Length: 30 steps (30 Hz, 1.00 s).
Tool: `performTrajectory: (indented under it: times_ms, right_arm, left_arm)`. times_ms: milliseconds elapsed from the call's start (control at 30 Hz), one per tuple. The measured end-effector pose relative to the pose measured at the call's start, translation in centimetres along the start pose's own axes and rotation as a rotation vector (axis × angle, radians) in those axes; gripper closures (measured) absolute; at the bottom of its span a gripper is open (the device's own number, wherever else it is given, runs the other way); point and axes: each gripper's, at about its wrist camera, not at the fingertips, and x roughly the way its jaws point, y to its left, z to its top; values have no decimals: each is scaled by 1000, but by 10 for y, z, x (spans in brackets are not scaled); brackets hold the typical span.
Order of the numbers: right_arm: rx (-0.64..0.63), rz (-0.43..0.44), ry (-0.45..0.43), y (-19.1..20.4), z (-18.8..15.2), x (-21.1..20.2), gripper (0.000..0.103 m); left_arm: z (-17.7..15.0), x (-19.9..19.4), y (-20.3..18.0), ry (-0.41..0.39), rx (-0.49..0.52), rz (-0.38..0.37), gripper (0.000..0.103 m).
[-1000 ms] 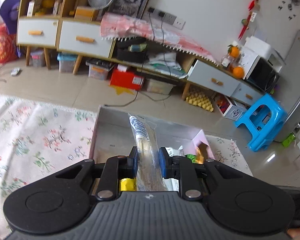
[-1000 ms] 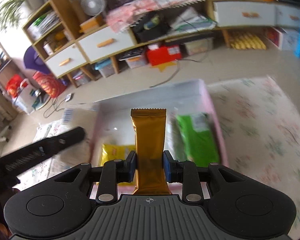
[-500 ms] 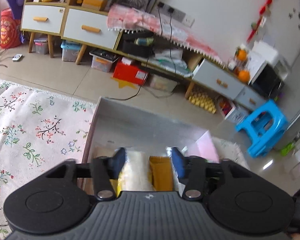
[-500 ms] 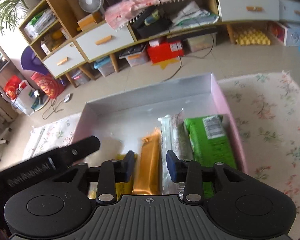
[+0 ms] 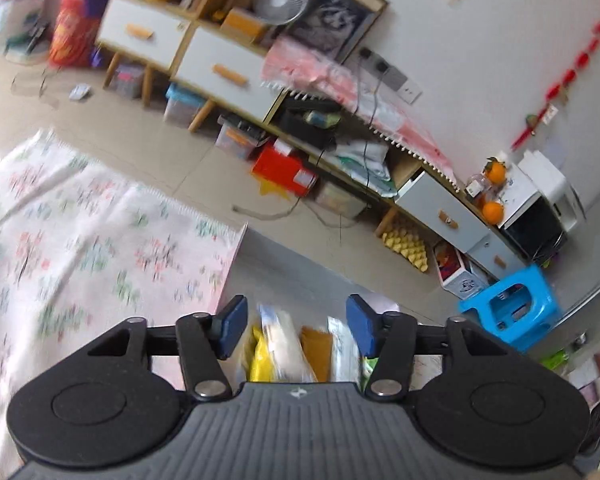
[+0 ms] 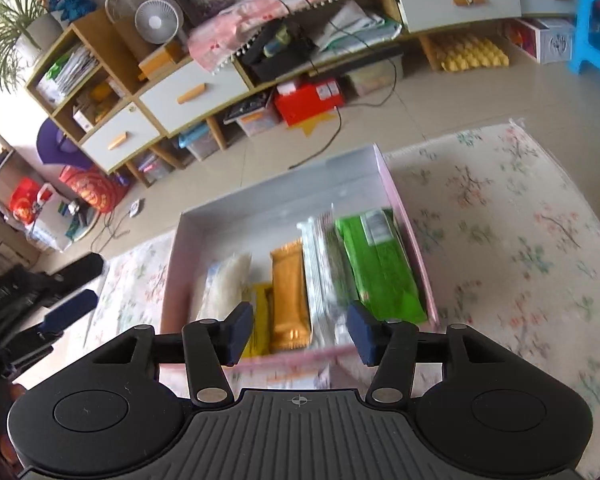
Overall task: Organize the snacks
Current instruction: 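Lower the gold bar and clear roll into the box and open both grippers, then withdraw both grippers from the box back over the loose snacks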
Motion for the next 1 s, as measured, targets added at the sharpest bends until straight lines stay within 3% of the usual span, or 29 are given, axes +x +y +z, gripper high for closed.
performTrajectory:
  times_ms: [100,200,267,333,467,567,667,767,867,1000]
  right_arm:
    - [-5,48,-25,5,-8,-32,46]
    - [-5,104,-74,12,-19,-62,33]
    - [-15,94,-92,14,-34,-75,29]
    - [5,33,-81,12,-54,-78,28]
    - [54,4,10,3,-78,-70,28]
    - [-65,-12,-8,13,-78,-70,28]
    - [-147,-69,11,11,-82,-61,27]
    - [-131,-130,-3,-2,-77,-61,27]
    - [-46,-103,-35,-22,-71,-71,27]
    - [-48,-126,-40,-28,-70,-73,27]
  left_arm:
    - [-4,-19,-6,3,-9,44,42]
    - [-15,-39,-12,0,3,57,26]
    - [-31,-51,-15,2,32,95,12]
    - [-51,-55,-14,13,81,162,5]
    - [-72,-40,-4,130,145,279,8]
    - [-67,-33,9,152,151,257,5]
    - [-64,-26,19,166,203,329,5]
    - [-56,-25,29,164,183,303,5]
    - [-57,-24,32,177,124,274,5]
    - [-64,-20,30,222,118,229,5]
